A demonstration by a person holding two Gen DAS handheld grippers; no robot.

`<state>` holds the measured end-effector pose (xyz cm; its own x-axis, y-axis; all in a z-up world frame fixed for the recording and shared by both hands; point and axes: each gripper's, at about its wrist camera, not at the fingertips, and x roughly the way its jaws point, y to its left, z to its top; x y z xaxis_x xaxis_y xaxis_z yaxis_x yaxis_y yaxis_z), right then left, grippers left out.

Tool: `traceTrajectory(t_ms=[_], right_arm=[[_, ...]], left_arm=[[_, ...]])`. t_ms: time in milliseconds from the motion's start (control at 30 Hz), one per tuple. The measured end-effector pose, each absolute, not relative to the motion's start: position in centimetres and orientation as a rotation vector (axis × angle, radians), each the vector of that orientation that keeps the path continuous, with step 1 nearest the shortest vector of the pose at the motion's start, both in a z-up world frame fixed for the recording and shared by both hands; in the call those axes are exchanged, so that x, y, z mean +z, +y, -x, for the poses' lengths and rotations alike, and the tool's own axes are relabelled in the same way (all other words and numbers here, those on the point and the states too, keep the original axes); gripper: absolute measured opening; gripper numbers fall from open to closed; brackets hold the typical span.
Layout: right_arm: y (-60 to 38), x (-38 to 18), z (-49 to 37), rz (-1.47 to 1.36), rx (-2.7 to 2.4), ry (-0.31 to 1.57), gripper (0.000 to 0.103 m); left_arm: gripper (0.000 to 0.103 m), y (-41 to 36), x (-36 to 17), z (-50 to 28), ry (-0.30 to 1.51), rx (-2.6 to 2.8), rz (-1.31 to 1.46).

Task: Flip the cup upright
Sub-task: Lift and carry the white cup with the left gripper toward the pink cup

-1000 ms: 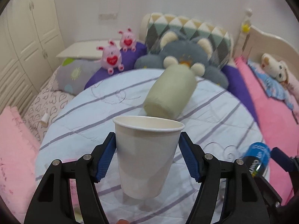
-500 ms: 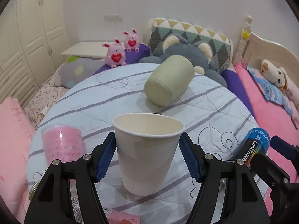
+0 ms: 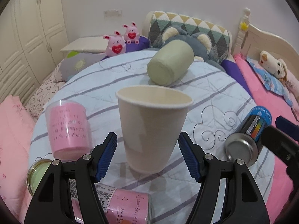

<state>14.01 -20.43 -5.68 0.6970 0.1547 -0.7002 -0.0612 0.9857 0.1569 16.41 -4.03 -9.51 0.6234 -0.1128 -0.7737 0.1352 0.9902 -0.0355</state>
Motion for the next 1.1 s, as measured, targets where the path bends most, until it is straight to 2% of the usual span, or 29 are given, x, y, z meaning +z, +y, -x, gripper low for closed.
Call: traceTrajectory(t_ms=[67,100,333,533,767,1100], right_arm=[[-20.4,-5.7,-13.9,-0.127,0.123,0.790,0.083],[-20.4,-5.7,-13.9,-0.129,0.127,0.790,0.083],[-20.2,-5.5,-13.4,-0.127,0.126,0.784,0.083],[-20.8,-5.6,-13.1,-0.136,0.112,0.781,0.083],[-20.5,-6.0,-12.7,-0.121,0.108,0.790,0.083],[-20.0,-6.6,-11.9,-0.107,0.133,0.805,0.083]], left_arm=[[0.060,-3.9,-9.5,-16.1,0.872,-0.142,-0.019],[0.060,-3.9,-9.5,-16.0,0.868,-0.141,-0.020],[0.059,-3.3,-9.1,-15.3,0.817,-0.137,0.000],[0.059,-4.6,-7.7,-13.4,0.635,-0.117,-0.032],[0.060,-5.2,-10.2,-12.4,0.686,-0.112,-0.054],[0.061,-5.4,-10.0,-10.8,0.662,-0.119,-0.059]])
